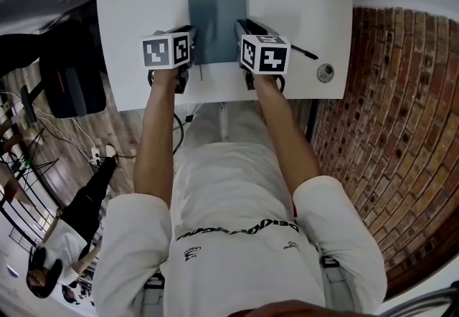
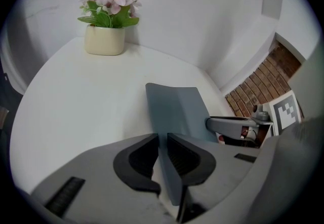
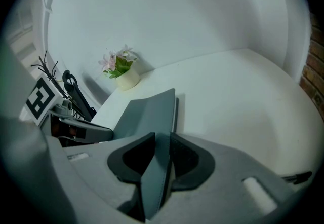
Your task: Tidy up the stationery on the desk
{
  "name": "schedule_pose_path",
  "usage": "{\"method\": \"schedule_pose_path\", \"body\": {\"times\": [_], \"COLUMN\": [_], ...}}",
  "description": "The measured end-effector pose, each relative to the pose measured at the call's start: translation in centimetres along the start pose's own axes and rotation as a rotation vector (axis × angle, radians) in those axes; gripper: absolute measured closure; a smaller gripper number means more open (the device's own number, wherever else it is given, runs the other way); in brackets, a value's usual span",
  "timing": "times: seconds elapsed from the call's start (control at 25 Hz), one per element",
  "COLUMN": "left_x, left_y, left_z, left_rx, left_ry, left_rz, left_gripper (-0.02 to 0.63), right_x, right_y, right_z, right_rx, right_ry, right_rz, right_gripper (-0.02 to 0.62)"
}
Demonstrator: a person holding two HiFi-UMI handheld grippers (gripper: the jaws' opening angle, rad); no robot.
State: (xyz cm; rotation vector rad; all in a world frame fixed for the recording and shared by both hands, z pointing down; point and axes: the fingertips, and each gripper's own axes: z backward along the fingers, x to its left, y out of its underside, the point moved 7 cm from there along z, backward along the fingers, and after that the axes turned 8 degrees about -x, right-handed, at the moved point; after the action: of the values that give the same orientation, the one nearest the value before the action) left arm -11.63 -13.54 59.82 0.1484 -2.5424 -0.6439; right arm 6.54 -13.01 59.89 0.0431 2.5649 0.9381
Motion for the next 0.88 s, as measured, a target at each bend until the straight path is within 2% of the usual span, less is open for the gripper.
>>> {"method": "schedule_pose_path", "body": {"times": [0.44, 0.88], "left_x": [0.0, -0.2], "left_y": [2.5, 2.7], "left_z": [1.7, 2.0], "left_rx": [-0.020, -0.049], "left_ry": [-0.011, -0.018], "left_rz": [0.031, -0.001], "left_gripper": [0.552, 0.558], "right_x": [1.2, 1.2], "right_y": [1.8, 2.3], "right_z": [1.3, 1.1], "right_rx": [0.015, 0.049], "right_ry": [-0.007, -0.002], "right_rz": [0.009, 0.031], "right_gripper": [0.510, 0.500]}}
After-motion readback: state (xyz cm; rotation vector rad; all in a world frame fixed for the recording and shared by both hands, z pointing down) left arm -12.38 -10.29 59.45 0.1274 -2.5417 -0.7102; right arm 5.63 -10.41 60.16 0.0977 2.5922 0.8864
